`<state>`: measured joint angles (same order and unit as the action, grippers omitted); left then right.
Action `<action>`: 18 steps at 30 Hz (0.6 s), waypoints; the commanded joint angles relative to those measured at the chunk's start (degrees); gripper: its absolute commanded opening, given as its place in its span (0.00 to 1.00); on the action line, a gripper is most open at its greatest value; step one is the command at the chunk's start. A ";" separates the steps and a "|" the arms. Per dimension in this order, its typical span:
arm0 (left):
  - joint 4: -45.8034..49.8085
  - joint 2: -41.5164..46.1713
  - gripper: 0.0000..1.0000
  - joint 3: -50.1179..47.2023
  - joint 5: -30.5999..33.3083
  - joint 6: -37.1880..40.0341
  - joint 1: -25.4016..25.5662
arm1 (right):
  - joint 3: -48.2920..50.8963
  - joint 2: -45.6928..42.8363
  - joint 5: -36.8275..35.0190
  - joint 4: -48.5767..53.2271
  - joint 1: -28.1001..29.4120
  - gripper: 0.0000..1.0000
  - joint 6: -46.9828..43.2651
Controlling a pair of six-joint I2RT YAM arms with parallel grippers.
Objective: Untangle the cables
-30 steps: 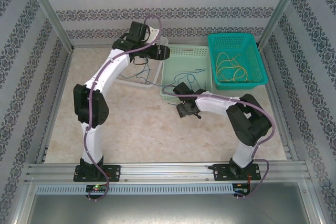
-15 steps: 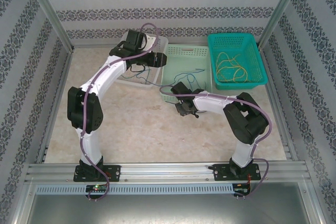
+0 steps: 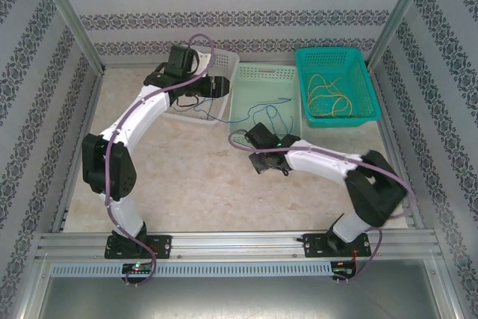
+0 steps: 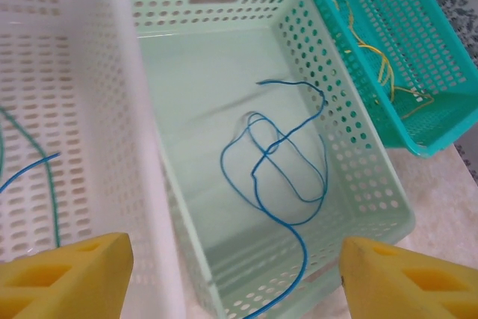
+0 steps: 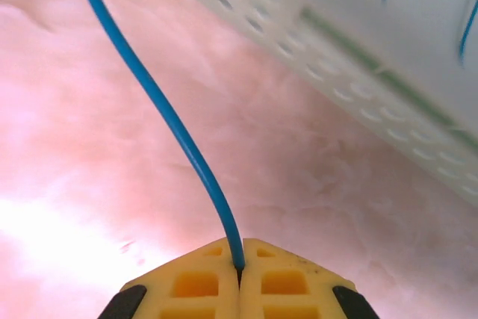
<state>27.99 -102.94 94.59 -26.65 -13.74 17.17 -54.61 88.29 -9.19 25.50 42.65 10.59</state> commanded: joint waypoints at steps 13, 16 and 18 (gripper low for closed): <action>2.16 5.16 0.81 -7.38 7.83 -8.45 -5.38 | -15.40 -11.97 23.12 -3.27 -21.86 0.00 6.66; 2.90 4.65 0.81 -8.24 7.97 -9.13 -5.39 | -27.39 -0.19 23.65 1.75 -23.30 0.00 5.24; 3.96 4.29 0.81 -8.26 8.30 -9.14 -5.30 | -35.36 8.25 25.24 6.12 -24.78 0.00 5.76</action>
<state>29.39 -97.67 86.85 -19.25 -20.71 12.27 -83.48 88.77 12.45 25.96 18.94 14.94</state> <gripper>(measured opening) 0.808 0.055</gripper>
